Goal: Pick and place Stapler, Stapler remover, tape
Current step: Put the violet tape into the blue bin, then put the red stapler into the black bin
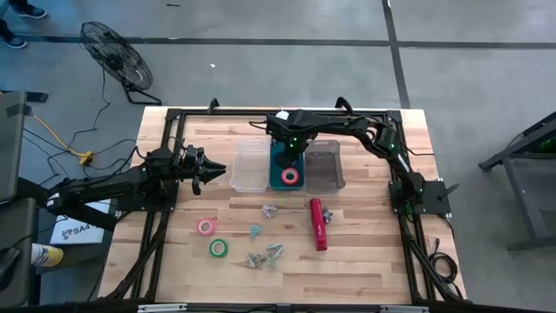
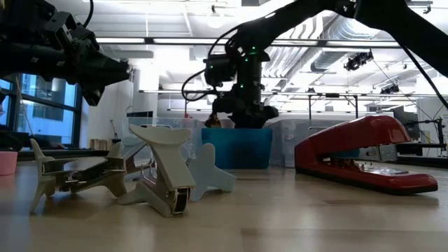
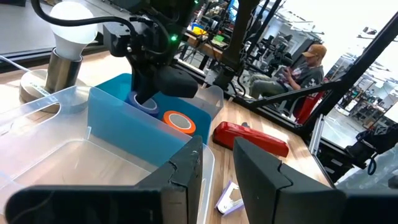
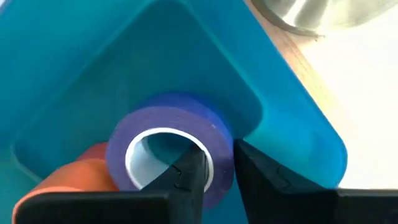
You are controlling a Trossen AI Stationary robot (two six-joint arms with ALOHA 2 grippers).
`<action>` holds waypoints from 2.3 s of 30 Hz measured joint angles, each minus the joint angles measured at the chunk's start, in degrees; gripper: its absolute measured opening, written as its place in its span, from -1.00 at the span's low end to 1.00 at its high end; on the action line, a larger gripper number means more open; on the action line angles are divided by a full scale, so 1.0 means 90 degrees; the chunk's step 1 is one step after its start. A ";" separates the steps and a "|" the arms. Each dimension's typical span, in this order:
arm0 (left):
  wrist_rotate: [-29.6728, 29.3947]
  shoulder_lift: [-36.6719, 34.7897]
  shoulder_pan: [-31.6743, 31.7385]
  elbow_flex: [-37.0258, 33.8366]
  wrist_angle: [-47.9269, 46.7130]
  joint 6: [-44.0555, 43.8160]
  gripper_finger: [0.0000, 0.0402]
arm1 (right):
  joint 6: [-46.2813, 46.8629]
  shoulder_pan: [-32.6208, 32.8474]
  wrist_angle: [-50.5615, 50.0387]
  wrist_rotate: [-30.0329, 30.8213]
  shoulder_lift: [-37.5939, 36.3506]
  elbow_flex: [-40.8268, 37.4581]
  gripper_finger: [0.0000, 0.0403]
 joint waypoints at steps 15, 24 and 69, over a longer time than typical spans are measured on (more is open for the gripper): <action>0.0000 -0.0001 0.0002 0.0000 0.0000 -0.0001 -0.56 | -0.0115 -0.0012 -0.0045 -0.0008 0.0000 0.0000 -0.33; 0.0000 0.0000 0.0002 -0.0001 0.0000 0.0000 -0.56 | -0.0200 -0.0017 -0.0029 -0.0007 -0.0259 0.0000 -0.11; 0.0000 -0.0002 0.0002 -0.0001 -0.0002 0.0000 -0.56 | 0.4785 0.3516 -0.2061 0.0602 -0.1171 0.0002 0.04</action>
